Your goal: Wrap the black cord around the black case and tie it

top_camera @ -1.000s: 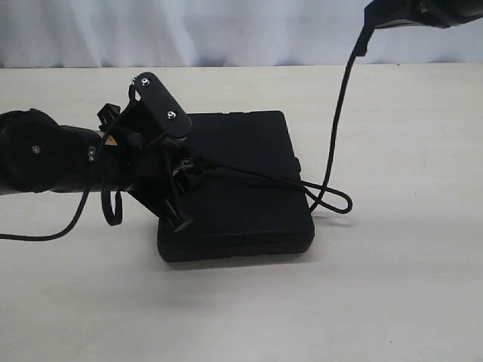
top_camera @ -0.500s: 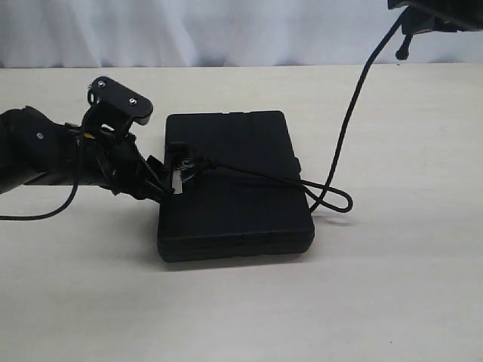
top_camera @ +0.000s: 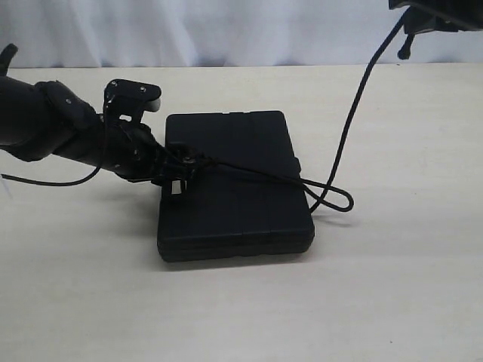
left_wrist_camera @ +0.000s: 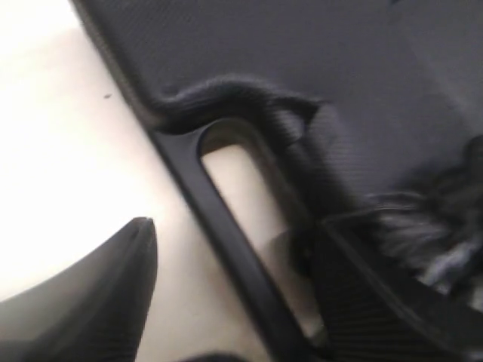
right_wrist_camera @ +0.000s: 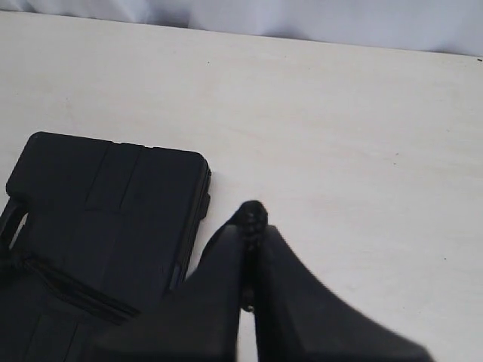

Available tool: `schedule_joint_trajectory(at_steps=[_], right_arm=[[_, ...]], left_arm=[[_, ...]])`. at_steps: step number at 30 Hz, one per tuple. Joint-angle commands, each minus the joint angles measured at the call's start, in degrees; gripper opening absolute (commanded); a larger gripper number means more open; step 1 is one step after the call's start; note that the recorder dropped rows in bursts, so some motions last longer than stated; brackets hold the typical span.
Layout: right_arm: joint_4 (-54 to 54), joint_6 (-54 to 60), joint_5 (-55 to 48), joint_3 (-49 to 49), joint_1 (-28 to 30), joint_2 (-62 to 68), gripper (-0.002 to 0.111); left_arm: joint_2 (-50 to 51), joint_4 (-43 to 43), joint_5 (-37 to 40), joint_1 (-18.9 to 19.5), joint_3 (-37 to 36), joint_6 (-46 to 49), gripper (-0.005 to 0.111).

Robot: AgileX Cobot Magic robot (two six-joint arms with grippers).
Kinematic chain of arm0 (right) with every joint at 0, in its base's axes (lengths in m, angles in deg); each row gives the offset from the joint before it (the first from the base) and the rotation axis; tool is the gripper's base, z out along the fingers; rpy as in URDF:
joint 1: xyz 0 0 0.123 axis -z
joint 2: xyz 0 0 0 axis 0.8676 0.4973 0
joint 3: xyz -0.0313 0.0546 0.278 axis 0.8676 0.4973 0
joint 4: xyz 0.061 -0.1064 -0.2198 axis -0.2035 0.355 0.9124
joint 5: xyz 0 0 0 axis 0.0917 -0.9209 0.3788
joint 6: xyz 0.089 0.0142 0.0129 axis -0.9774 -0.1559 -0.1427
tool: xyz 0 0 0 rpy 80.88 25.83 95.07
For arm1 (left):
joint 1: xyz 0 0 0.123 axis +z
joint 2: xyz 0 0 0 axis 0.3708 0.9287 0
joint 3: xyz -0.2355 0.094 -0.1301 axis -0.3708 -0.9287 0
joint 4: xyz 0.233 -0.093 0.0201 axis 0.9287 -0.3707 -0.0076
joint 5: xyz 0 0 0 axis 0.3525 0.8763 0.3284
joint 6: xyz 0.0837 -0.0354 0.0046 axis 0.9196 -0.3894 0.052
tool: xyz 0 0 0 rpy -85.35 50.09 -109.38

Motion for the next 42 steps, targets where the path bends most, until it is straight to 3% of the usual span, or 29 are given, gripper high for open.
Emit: schedule_joint_trajectory(at_steps=[1,10,15,20,31,42], right_arm=[[0.56,-0.13,0.08,-0.38,0.34,-0.06,0.004],[1.31,-1.32,-1.15,-0.38,0.34,-0.06,0.004],[8.12,-6.2,-1.64,-0.38,0.93,-0.06,0.004],[8.3,-6.01,-3.65,-0.38,5.53,-0.06,0.004],[8.3,-1.23,-0.82,5.66,15.29,0.78,0.004],[8.3,-0.03,6.55,11.18,22.4,9.46,0.004]], left_arm=[[1.51,-0.03,-0.79,1.51,0.38,-0.77,0.057],[5.19,-0.03,-4.86,2.96,0.38,-0.77,0.052],[5.19,-0.69,-4.51,6.31,0.38,-1.36,0.024],[5.19,-0.69,-3.12,10.46,0.38,-2.11,0.001],[5.19,-1.6,-2.11,16.82,0.38,-3.63,0.0],[5.19,-1.6,-2.65,16.92,0.38,-3.63,0.0]])
